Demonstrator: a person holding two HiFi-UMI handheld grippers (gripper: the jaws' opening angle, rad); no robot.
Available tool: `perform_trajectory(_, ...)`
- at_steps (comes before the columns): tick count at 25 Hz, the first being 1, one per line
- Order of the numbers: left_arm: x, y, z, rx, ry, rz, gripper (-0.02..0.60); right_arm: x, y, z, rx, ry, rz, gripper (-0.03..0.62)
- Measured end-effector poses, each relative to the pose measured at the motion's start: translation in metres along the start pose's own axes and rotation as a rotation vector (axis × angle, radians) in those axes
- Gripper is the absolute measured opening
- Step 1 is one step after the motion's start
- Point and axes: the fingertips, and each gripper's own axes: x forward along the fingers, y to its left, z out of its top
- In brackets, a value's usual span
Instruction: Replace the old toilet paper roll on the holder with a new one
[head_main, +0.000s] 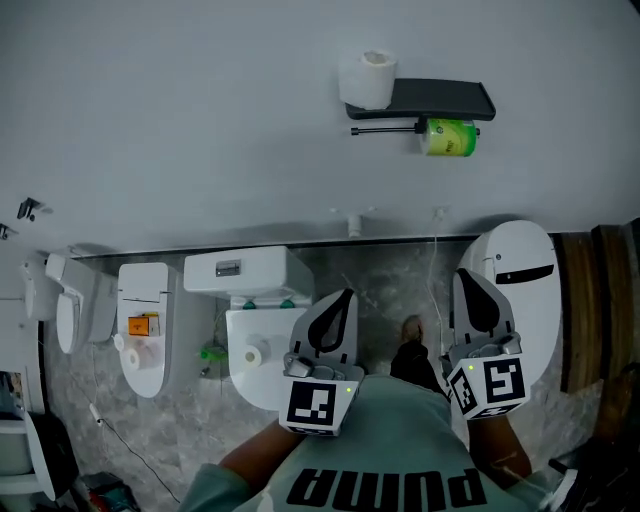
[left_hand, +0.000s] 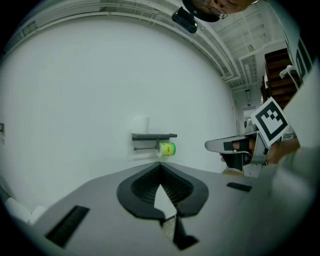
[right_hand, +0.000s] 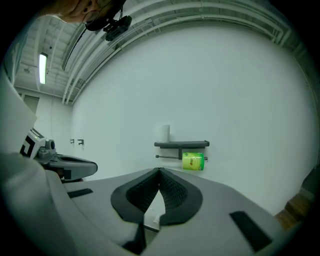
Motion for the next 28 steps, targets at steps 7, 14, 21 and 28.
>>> perform_trajectory(7,-0.042,-0.003,-0.018,-0.037,-0.011,-0.045,0.005,-0.033,0.042,-0.013,-0.021,0.026,-0.020,0.009)
perform_trajectory(14,-0.059,-0.012,-0.015,-0.034,-0.033,-0.001,0.005,-0.056,0.047,-0.030,-0.033,0.054,0.008,0.009)
perform_trajectory(21,-0.048,-0.057,-0.014,-0.036,-0.016,0.015,0.005,-0.086,-0.008,-0.034,-0.035,0.067,-0.017,0.009)
perform_trajectory(28,-0.030,-0.104,-0.025,-0.018,0.038,0.016,0.005,-0.110,-0.048,-0.044,-0.025,0.073,-0.008,0.008)
